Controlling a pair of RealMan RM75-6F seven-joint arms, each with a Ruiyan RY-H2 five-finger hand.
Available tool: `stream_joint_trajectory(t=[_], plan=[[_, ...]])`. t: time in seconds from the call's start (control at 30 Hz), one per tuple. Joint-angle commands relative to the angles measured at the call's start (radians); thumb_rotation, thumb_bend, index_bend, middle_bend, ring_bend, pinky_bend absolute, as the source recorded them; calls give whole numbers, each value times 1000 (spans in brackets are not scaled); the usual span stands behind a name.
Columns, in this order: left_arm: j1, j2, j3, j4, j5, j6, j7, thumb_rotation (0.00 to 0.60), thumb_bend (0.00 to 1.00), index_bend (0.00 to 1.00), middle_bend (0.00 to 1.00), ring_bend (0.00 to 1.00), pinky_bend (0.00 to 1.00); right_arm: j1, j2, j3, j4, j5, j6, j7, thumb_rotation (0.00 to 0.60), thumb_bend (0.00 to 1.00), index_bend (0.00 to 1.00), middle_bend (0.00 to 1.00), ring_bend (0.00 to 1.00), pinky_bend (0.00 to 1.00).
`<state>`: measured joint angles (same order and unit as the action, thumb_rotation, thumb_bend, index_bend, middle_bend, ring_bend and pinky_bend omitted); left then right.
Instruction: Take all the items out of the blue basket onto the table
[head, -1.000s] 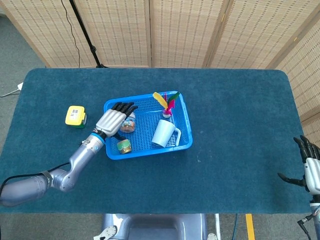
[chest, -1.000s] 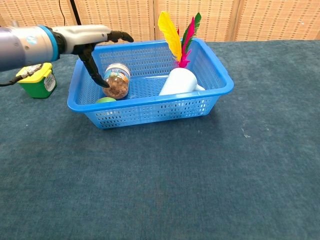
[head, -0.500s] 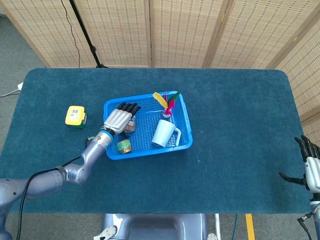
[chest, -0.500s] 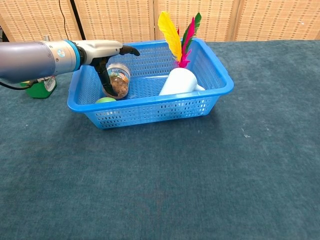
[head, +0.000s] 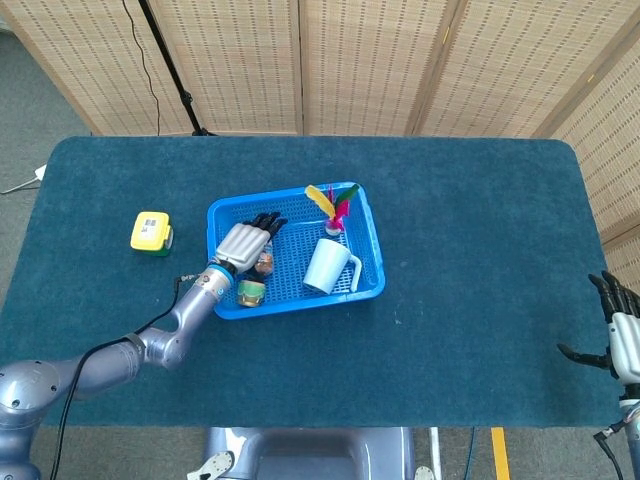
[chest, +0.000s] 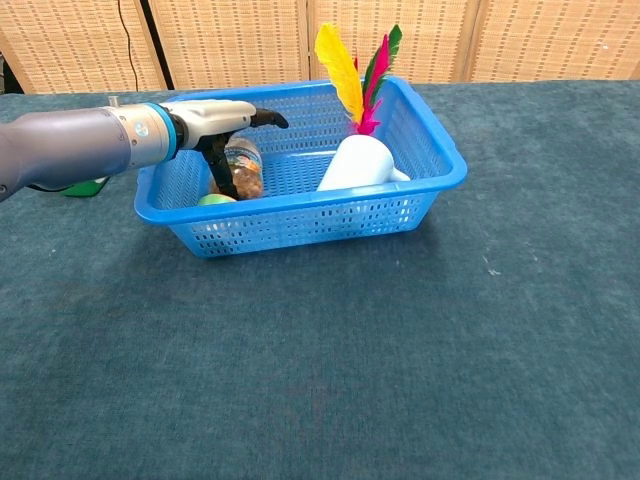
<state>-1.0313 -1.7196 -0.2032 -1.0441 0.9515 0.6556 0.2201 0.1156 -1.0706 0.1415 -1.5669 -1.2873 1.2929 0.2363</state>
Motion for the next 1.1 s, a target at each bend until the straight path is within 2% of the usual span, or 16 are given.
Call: stream_joint_trajectory(t=[0.03, 0.13, 0.2, 0.43, 0.57, 0.73, 0.9, 1.03, 1.1], plan=[[7, -21, 0, 26, 27, 23, -18, 600, 218, 293, 168, 248, 458, 0, 1, -1, -1, -2, 0, 2, 600, 0, 0, 0, 0, 0], [10, -37, 2, 46, 45, 42, -18, 600, 273, 441, 289, 358, 548, -1, 3, 0, -1, -2, 0, 7, 600, 0, 0, 0, 0, 0], [11, -45, 0, 53, 56, 60, -14, 600, 305, 483, 327, 397, 577, -1, 4, 0, -1, -2, 0, 9, 600, 0, 0, 0, 0, 0], [25, -37, -17, 23, 92, 115, -33, 600, 352, 513, 351, 430, 597, -2, 6, -1, -3, -6, 0, 14, 600, 0, 0, 0, 0, 0], [38, 5, -41, -42, 120, 161, -57, 600, 352, 514, 352, 430, 597, -4, 8, -2, -6, -10, 4, 16, 600, 0, 0, 0, 0, 0], [71, 114, -77, -193, 162, 238, -90, 600, 352, 514, 352, 430, 597, -7, 12, -5, -14, -21, 11, 20, 600, 0, 0, 0, 0, 0], [133, 264, -102, -345, 171, 319, -82, 600, 351, 514, 352, 431, 597, -11, 18, -8, -23, -36, 23, 27, 600, 0, 0, 0, 0, 0], [201, 356, -84, -403, 165, 346, -110, 600, 350, 514, 352, 430, 597, -14, 23, -12, -30, -49, 30, 34, 600, 0, 0, 0, 0, 0], [247, 398, -54, -420, 195, 357, -158, 600, 349, 514, 352, 430, 597, -15, 25, -14, -35, -55, 33, 36, 600, 0, 0, 0, 0, 0]])
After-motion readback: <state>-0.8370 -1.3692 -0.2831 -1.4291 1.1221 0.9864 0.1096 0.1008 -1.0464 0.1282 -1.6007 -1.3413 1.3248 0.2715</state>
